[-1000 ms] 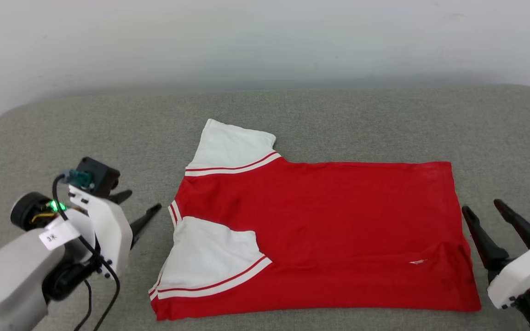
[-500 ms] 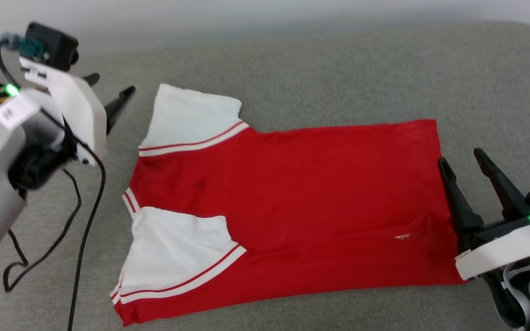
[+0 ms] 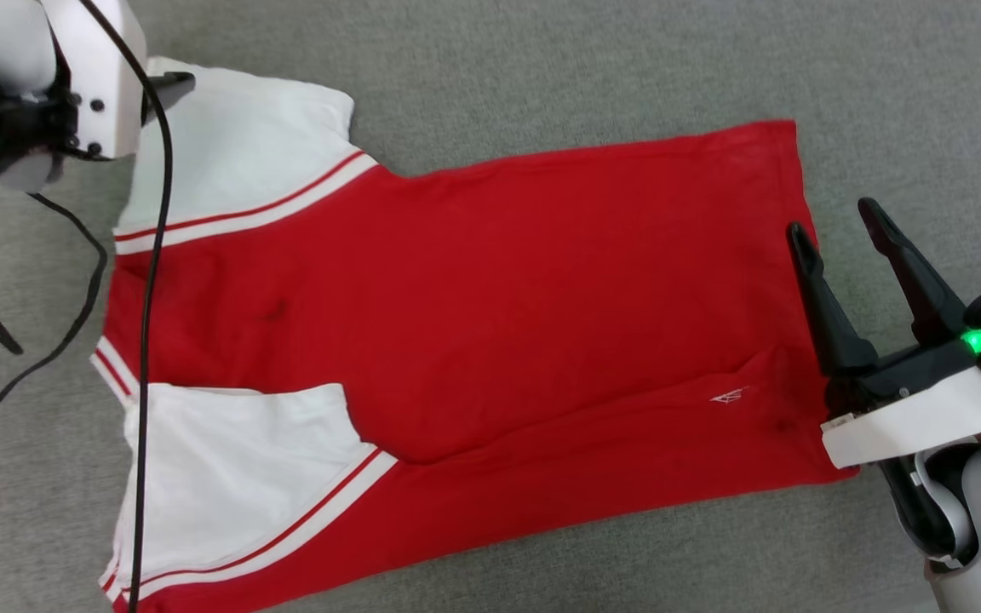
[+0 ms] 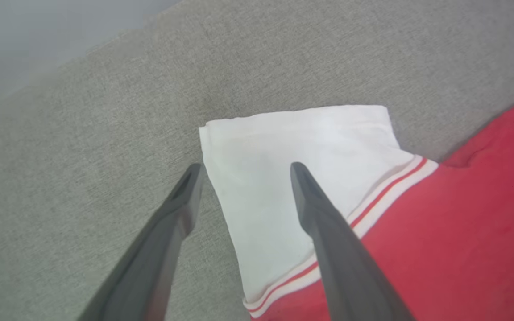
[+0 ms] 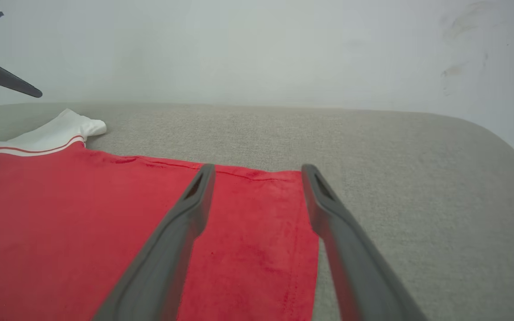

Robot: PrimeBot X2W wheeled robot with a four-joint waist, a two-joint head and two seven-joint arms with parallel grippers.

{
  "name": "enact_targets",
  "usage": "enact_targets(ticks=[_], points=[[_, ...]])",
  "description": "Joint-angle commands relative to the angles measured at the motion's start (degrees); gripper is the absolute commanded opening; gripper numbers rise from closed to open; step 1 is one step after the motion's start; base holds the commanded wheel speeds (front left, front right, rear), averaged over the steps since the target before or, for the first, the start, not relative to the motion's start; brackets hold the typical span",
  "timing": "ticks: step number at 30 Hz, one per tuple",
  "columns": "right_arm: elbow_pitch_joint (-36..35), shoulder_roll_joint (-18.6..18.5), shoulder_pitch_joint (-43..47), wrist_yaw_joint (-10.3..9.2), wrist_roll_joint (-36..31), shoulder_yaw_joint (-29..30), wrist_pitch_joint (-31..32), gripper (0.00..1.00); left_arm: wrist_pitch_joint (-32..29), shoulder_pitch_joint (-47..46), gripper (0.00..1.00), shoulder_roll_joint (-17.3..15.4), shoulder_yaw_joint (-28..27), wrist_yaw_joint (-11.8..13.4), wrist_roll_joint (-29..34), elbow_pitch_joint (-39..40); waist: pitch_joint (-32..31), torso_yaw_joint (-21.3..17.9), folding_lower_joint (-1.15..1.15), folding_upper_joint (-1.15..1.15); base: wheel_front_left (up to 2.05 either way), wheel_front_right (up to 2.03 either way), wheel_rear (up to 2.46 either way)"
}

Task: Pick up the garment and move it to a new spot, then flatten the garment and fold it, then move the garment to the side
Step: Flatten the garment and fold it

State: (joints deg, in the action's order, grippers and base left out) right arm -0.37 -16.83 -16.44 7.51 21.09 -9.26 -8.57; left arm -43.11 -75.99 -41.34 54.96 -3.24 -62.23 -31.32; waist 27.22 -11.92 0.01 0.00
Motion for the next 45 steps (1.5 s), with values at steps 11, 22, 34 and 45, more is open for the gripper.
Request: enact_targets(ticks=[11, 22, 34, 45], points=[[1.5, 0.6, -4.4, -0.05, -0.3, -2.3, -2.0, 1.0, -7.2, -5.9, 1.0, -0.2, 2.7, 1.1, 2.8, -5.2, 7.0, -2.6, -0.01, 0.0, 0.0, 0.0, 0.0], [2.7, -0.6, -6.3, -0.05, 0.0, -1.6, -2.9, 1.0, -6.6, -3.8, 0.0, 1.2, 5.2, -1.3, 4.0, -6.1, 7.3, -1.9, -0.01, 0.0, 0.0, 0.0, 0.0], [2.1, -8.0, -11.4, -0.05, 1.1, 0.9, 8.4, 1.0, 2.4, -3.4, 0.0, 3.8, 5.6, -3.3, 5.3, -3.9, 2.3, 1.9, -0.01, 0.0, 0.0, 0.0, 0.0], [7.0, -20.7, -20.8, -0.05, 14.3, -6.0, 37.9, 1.0, 7.6, -2.2, 0.0, 5.8, 7.9, -4.1, 6.0, 0.1, -0.5, 5.9, -0.01, 0.0, 0.0, 0.0, 0.0]])
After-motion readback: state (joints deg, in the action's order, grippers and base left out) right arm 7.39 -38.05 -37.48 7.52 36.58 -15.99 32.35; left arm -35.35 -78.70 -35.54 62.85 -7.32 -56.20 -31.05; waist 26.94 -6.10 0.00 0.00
